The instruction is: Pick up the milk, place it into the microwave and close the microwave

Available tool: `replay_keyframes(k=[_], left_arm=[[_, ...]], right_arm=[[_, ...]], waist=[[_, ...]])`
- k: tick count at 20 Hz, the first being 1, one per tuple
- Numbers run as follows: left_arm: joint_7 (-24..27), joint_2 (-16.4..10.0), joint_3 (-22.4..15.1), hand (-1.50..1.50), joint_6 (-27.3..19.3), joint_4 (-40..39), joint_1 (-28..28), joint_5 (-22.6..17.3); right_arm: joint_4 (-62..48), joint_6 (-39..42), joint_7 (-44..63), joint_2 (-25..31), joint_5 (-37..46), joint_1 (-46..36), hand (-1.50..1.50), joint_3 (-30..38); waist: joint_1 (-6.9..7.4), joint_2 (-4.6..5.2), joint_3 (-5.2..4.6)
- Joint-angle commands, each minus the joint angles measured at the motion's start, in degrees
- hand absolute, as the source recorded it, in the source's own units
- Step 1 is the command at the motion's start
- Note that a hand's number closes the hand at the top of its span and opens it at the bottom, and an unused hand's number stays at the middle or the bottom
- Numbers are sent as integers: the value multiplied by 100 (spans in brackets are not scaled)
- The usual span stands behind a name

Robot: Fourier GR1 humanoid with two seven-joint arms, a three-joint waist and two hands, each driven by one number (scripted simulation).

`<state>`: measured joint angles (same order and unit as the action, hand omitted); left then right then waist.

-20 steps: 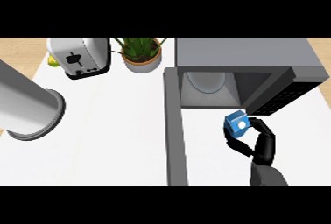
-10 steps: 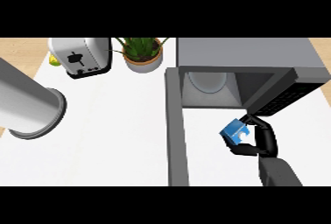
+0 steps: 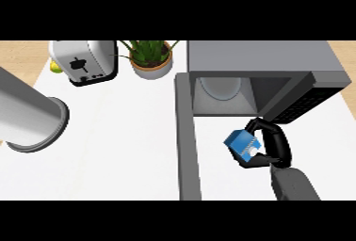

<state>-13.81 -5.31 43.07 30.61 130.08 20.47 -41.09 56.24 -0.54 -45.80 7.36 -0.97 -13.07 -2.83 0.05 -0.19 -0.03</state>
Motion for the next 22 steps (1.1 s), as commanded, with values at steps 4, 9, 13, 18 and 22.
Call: replay_keyframes(k=[4, 9, 13, 18, 22], left_arm=[[-323, 94, 152, -150, -26, 400, 233, -356], [-25, 260, 103, -150, 371, -52, 71, 19], [66, 232, 84, -150, 339, -234, -146, 278], [140, 276, 115, -150, 499, -311, -90, 230], [130, 124, 123, -150, 479, -490, -254, 209]], right_arm=[[728, -638, 1040, -248, 247, -368, 150, -39], [342, -977, 1288, -417, 508, -1055, 150, 49], [-107, -1538, 2002, -413, 1017, -2046, 150, -10], [-1378, -1936, 2074, -363, 1455, -3009, 150, 113], [-2544, -2265, 2011, -269, 1555, -3853, 150, 431]], waist=[[46, 8, 3], [60, 20, 3], [90, 30, 0], [164, 52, 2], [276, 97, 6]])
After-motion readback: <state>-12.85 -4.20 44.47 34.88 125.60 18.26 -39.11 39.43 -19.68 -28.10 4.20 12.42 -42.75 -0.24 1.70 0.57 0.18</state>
